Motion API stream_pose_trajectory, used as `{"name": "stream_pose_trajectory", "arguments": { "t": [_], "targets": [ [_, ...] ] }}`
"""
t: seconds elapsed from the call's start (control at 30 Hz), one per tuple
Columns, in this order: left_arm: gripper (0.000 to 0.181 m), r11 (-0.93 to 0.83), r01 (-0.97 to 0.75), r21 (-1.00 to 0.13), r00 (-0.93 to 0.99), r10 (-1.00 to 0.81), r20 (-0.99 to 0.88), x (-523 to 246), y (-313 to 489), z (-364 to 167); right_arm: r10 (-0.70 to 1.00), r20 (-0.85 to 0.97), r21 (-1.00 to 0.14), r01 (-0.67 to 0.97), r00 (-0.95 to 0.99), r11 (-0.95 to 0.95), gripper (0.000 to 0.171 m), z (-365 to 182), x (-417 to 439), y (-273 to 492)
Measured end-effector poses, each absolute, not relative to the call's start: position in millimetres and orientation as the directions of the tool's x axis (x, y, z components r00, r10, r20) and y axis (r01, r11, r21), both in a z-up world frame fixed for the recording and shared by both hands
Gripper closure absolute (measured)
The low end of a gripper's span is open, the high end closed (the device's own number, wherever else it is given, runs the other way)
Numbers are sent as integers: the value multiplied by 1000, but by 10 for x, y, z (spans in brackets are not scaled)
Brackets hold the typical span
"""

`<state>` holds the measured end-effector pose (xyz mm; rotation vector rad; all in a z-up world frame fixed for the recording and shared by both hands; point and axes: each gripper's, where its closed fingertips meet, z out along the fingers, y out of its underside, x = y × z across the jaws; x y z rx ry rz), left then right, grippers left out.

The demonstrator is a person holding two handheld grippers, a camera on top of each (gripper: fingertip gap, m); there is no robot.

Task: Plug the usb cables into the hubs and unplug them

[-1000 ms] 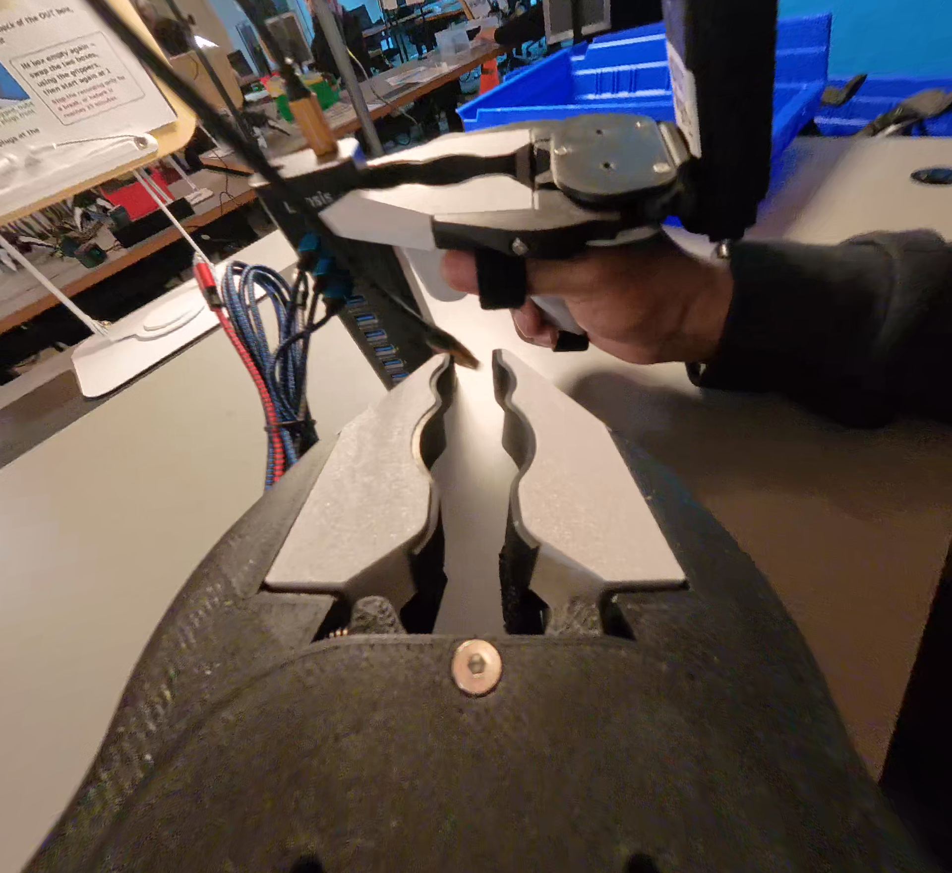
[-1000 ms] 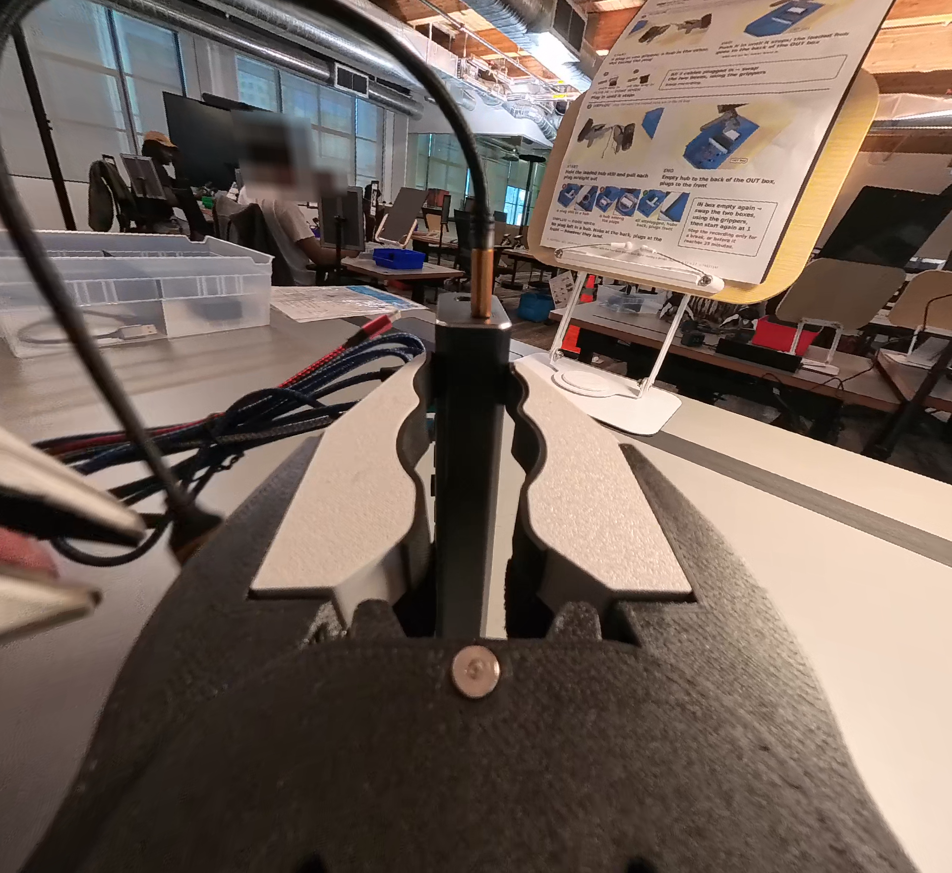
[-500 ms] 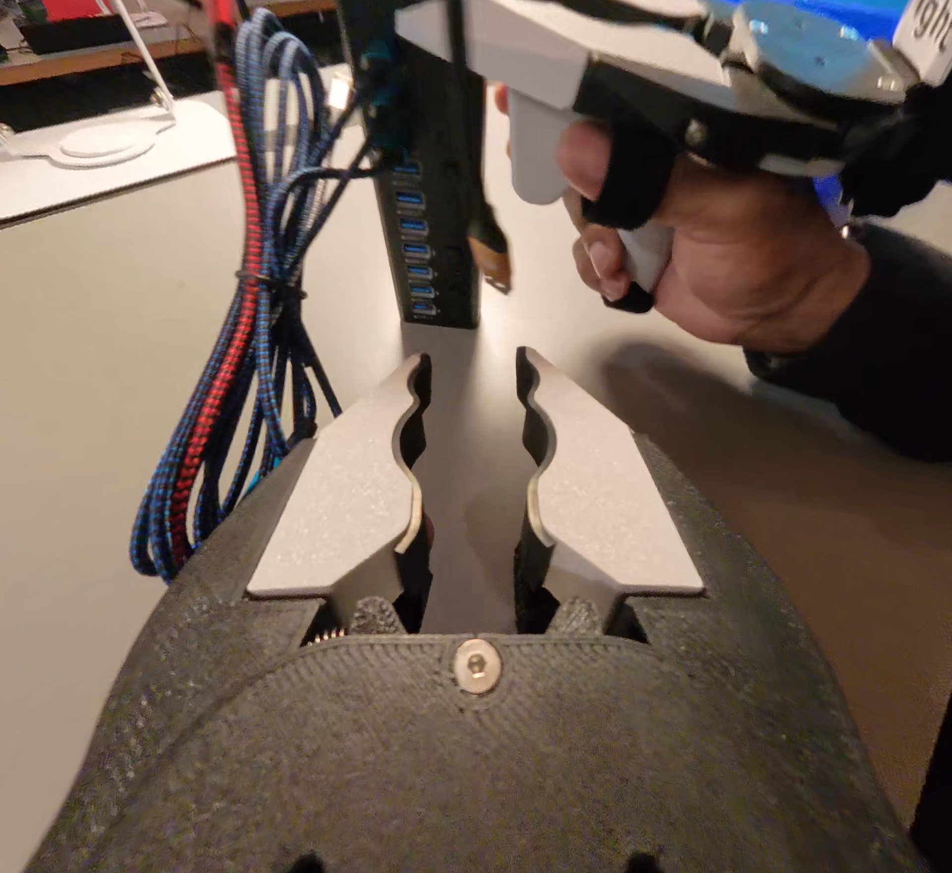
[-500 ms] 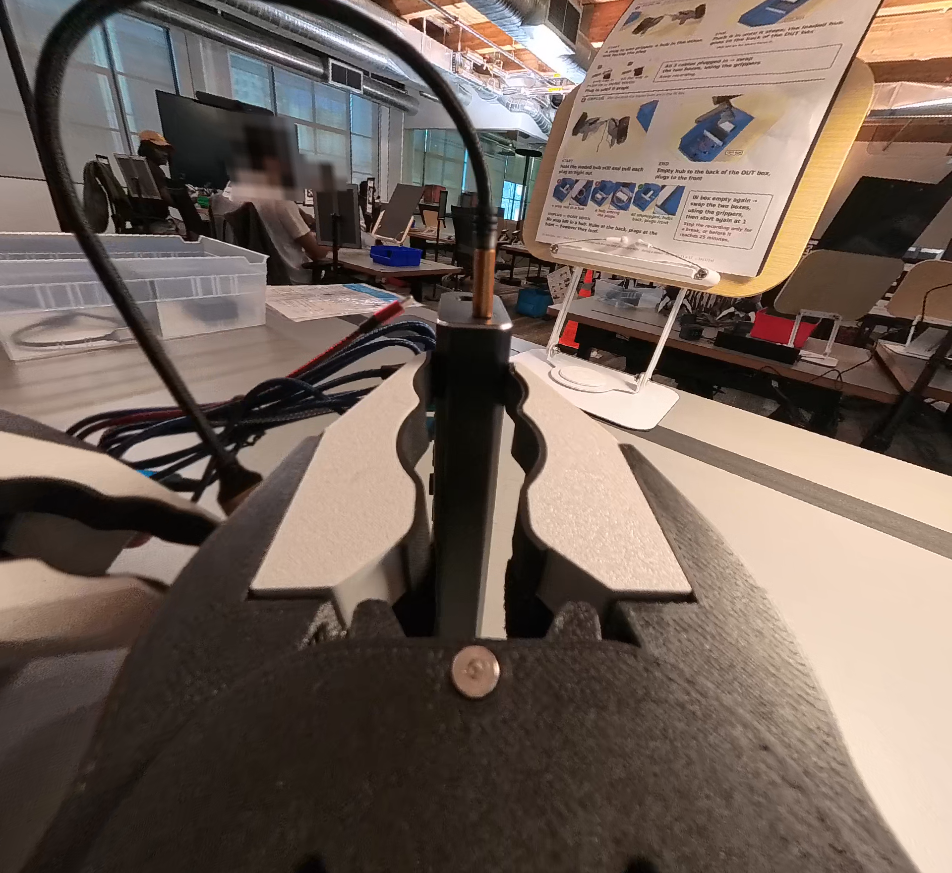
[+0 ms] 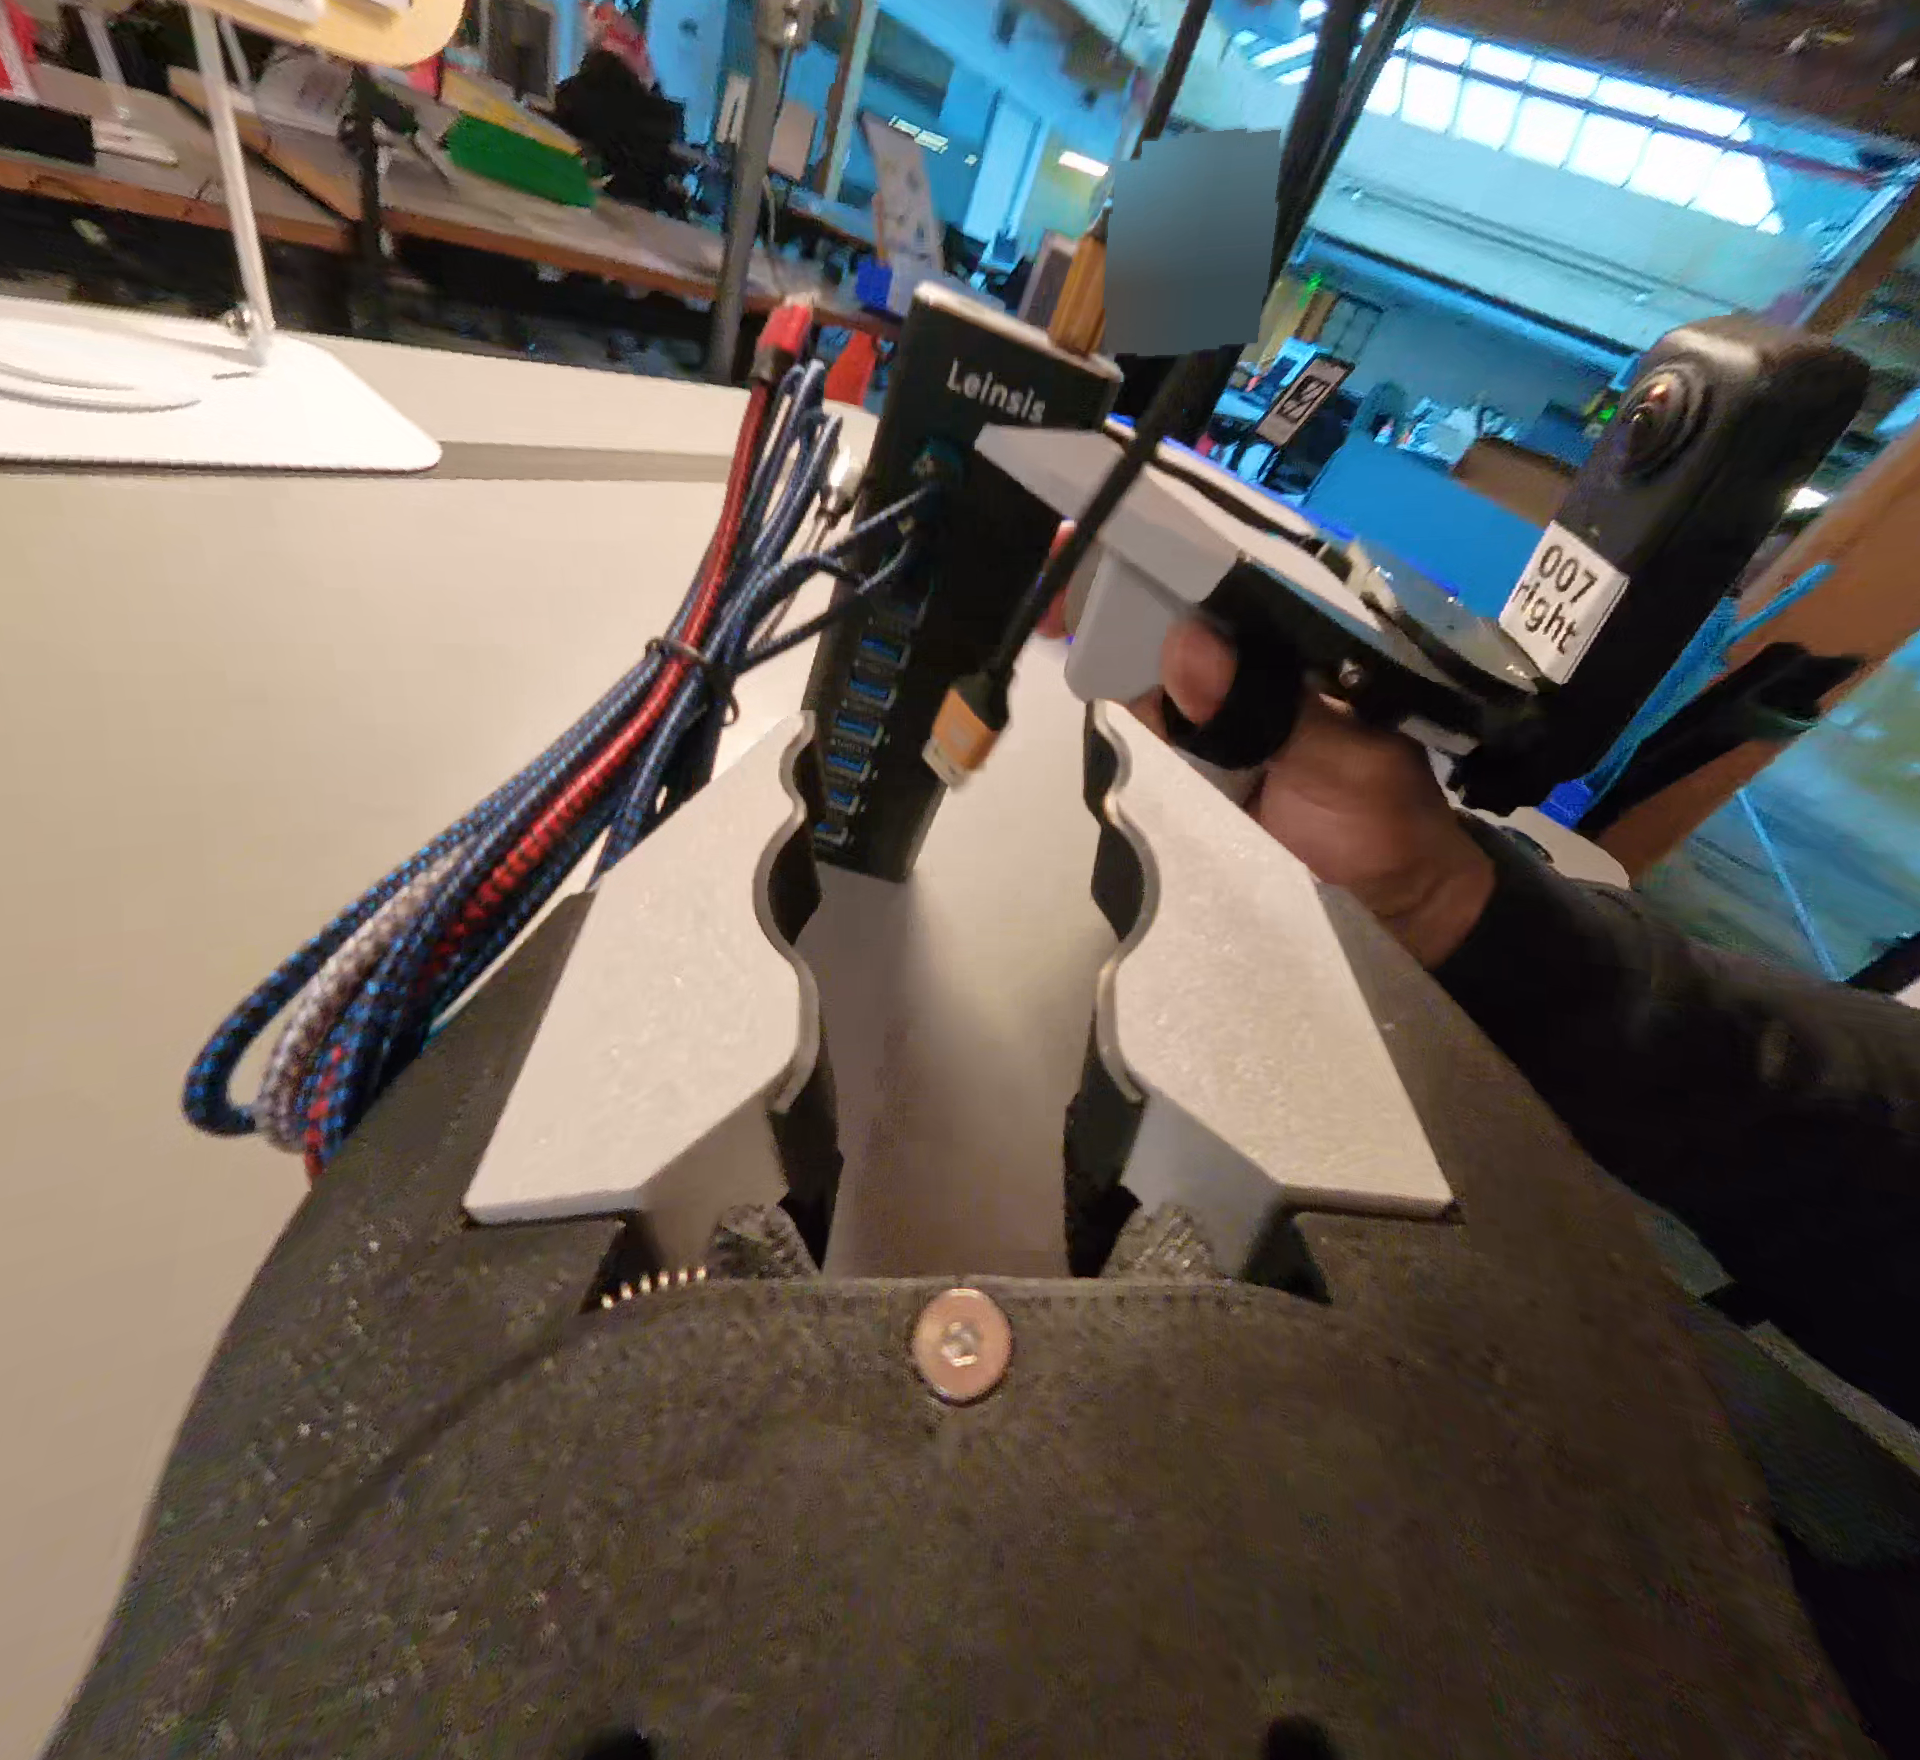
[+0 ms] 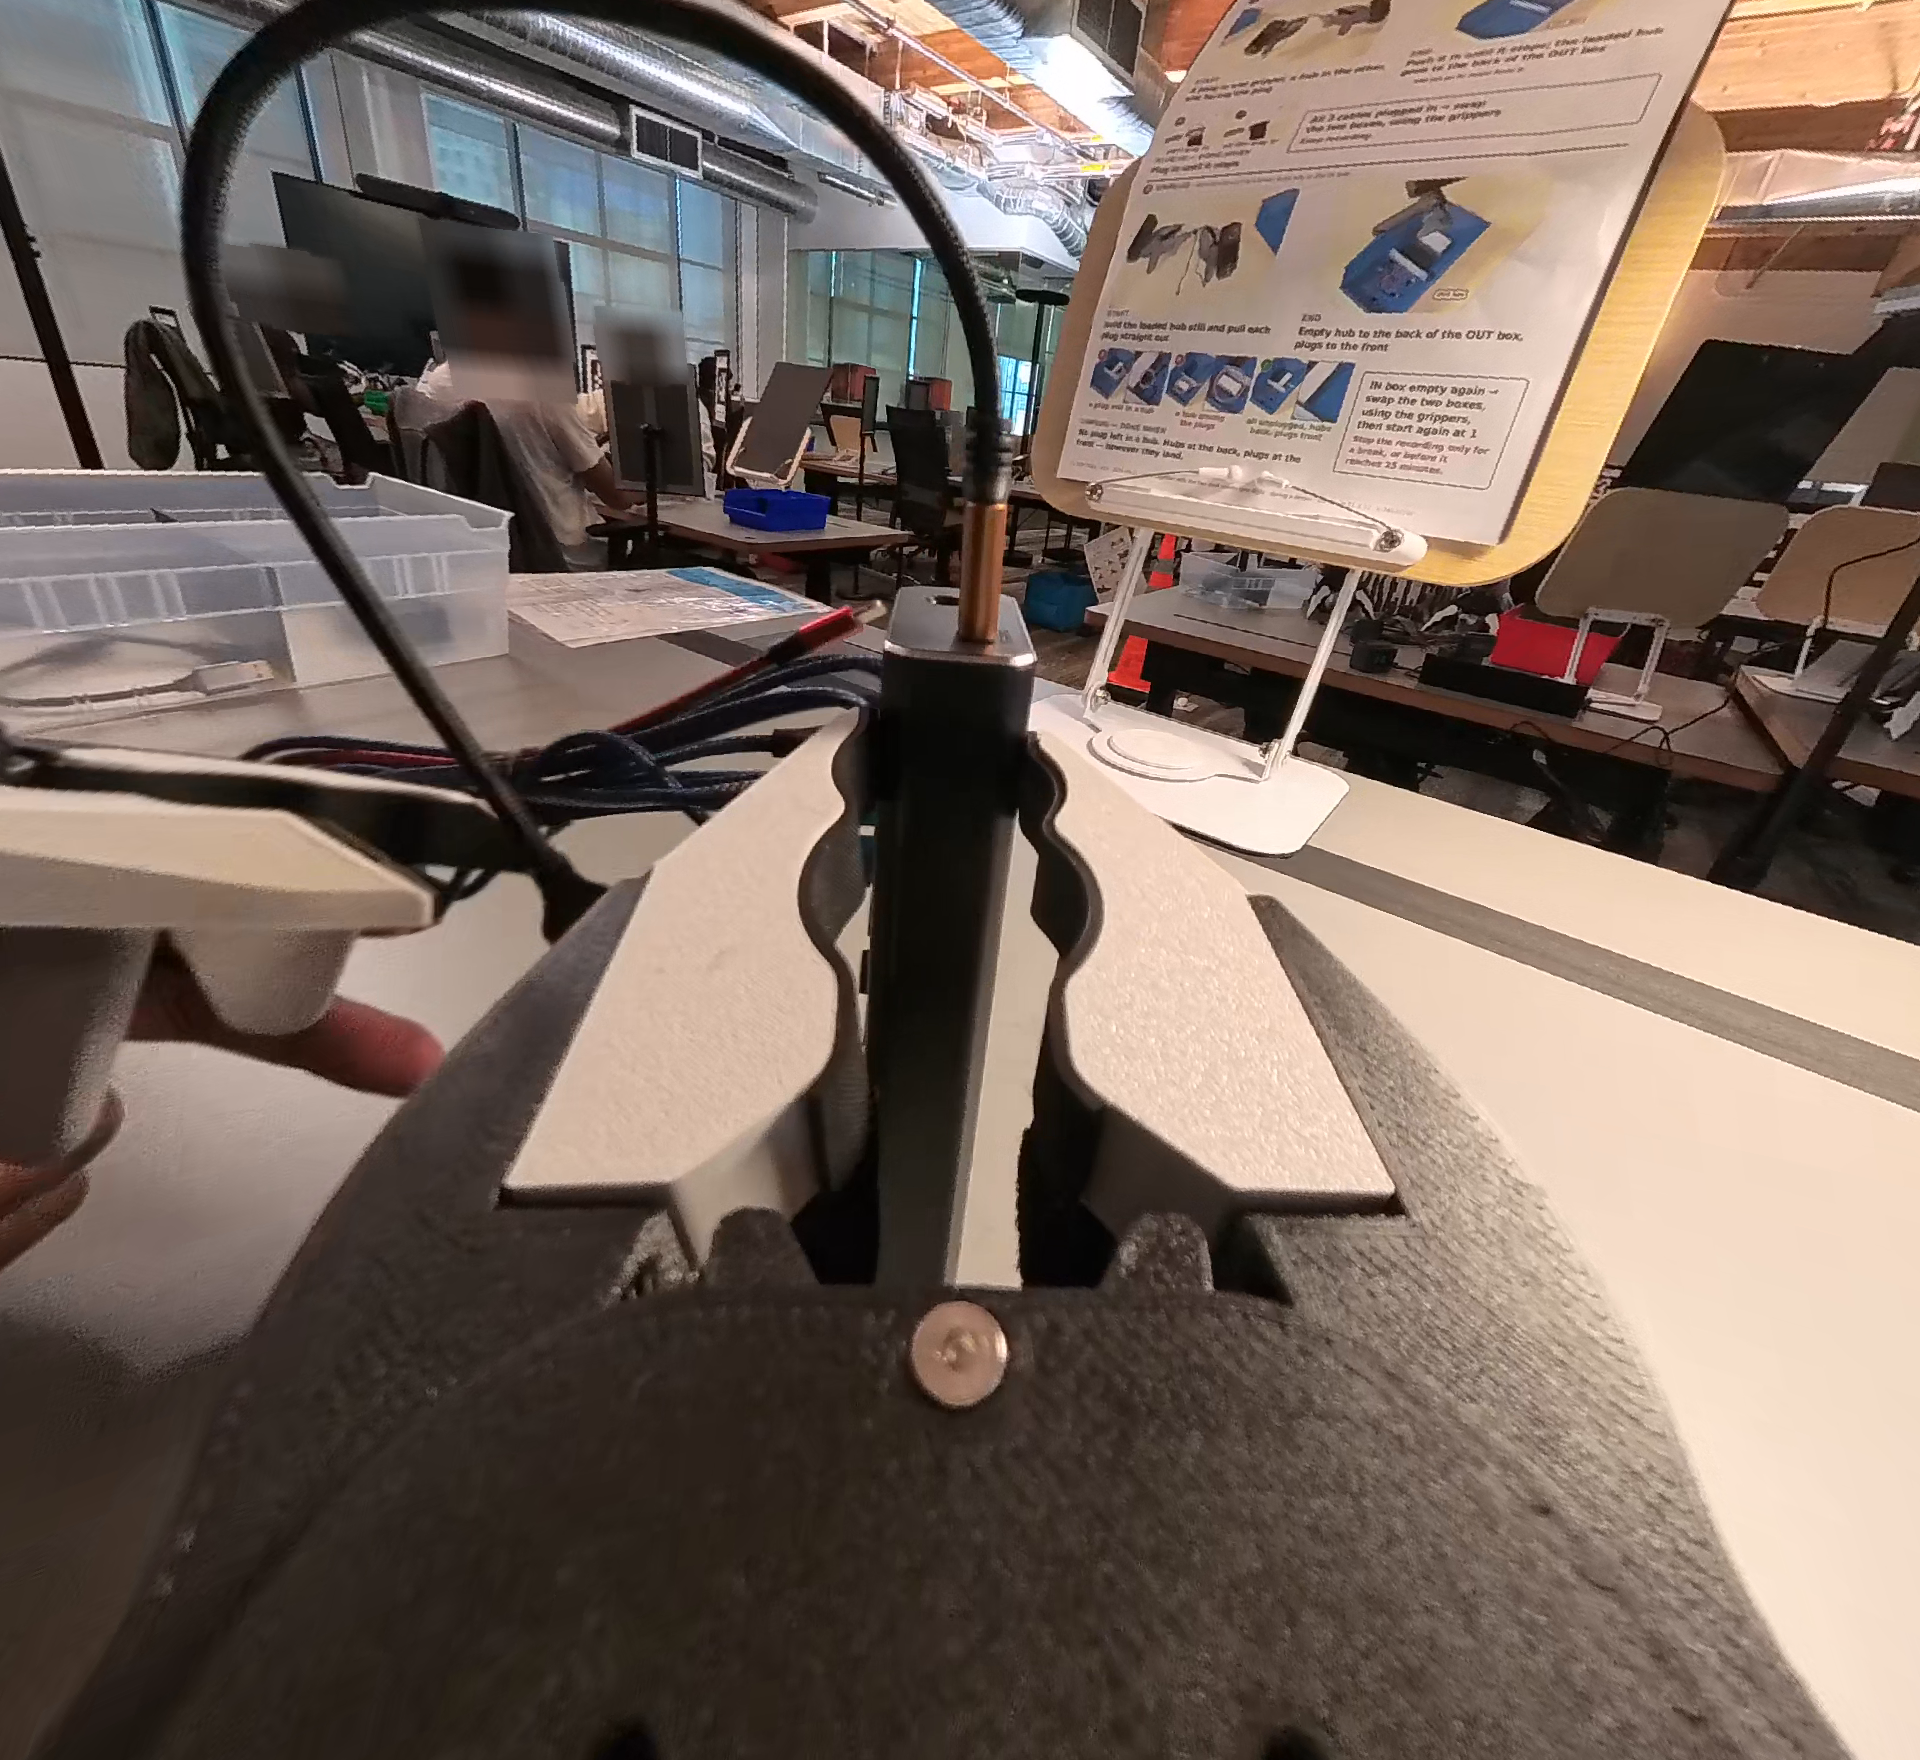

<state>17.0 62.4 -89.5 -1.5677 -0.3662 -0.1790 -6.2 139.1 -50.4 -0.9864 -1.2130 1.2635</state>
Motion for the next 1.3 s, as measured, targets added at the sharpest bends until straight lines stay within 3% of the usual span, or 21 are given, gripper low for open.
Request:
{"name": "stream_pose_trajectory", "arguments": {
  "t": [0.37, 0.57, 0.8, 1.03, 1.2, 1.3],
  "targets": [
    [123, -13, 110, -994, 988, -103, 111, 259, 698, -859, 993, 83, -988, -139, -80, 71, 145, -508, -71, 1431],
    [119, -117, 73, -990, 994, -76, 83, 255, 782, -1021, 993, 81, -988, -142, -84, 68, 145, -507, -73, 1419],
    [129, -112, -37, -993, 991, -129, -22, 314, 835, -969, 990, 91, -986, -149, -104, 75, 145, -504, -73, 1374],
    [163, -205, -155, -966, 976, -180, -118, 316, 885, -1097, 989, 102, -985, -149, -110, 85, 145, -503, -70, 1350],
    [163, -295, -194, -936, 979, -125, -164, 254, 880, -1236, 987, 113, -984, -149, -116, 95, 145, -503, -67, 1325],
    [163, -325, -126, -937, 992, -61, -112, 256, 891, -1242, 983, 138, -981, -152, -119, 119, 145, -504, -60, 1281]
  ]
}}
